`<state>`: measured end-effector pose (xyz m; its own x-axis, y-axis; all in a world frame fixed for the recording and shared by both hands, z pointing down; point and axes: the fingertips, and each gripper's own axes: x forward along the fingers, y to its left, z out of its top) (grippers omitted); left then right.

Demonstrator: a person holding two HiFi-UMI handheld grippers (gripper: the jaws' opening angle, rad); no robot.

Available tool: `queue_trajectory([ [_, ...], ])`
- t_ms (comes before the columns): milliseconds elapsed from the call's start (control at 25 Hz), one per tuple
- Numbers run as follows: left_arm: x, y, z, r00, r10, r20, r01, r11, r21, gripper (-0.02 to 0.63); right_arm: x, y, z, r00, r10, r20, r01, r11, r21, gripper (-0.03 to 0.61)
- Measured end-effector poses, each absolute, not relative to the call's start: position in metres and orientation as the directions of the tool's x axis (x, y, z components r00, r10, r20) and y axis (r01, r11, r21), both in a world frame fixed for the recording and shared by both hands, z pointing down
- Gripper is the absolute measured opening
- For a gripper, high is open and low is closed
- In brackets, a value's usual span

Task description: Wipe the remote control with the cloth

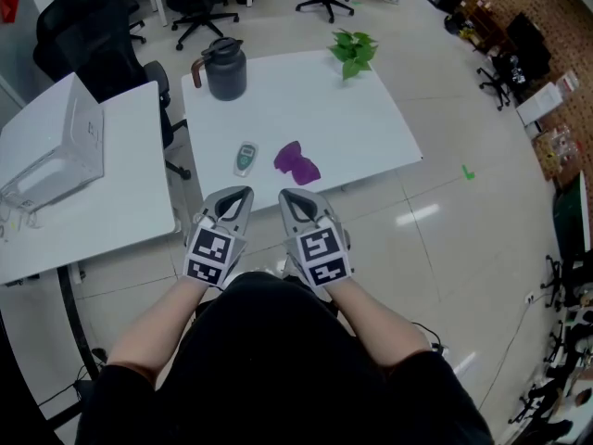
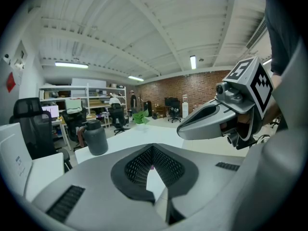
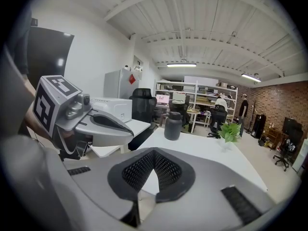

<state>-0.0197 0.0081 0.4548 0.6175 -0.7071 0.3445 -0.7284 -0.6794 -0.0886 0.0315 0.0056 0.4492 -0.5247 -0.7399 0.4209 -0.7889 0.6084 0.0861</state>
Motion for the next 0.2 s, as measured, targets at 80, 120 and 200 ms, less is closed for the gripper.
queue_trajectory([
  [80, -0.0193, 0.0079, 0.4543, 0.618, -0.707, 0.344, -0.728, -0.679, -0.089, 0.0, 0.0313, 0.0054, 0.4486, -0.526, -0.739, 0.421, -0.787, 0.61, 0.087, 0.014],
  [120, -0.0189, 0.0077, 0.454, 0.618, -0.707, 0.344, -0.728, -0.68, -0.089, 0.0, 0.0314, 0.0053, 0.4484, -0.527, -0.738, 0.421, -0.787, 0.611, 0.087, 0.014],
  [200, -0.0179, 0.0072, 0.4535, 0.618, -0.707, 0.344, -0.728, -0.68, -0.09, 0.0, 0.0318, 0.0051, 0.448, -0.527, -0.738, 0.422, -0.786, 0.612, 0.088, 0.014],
])
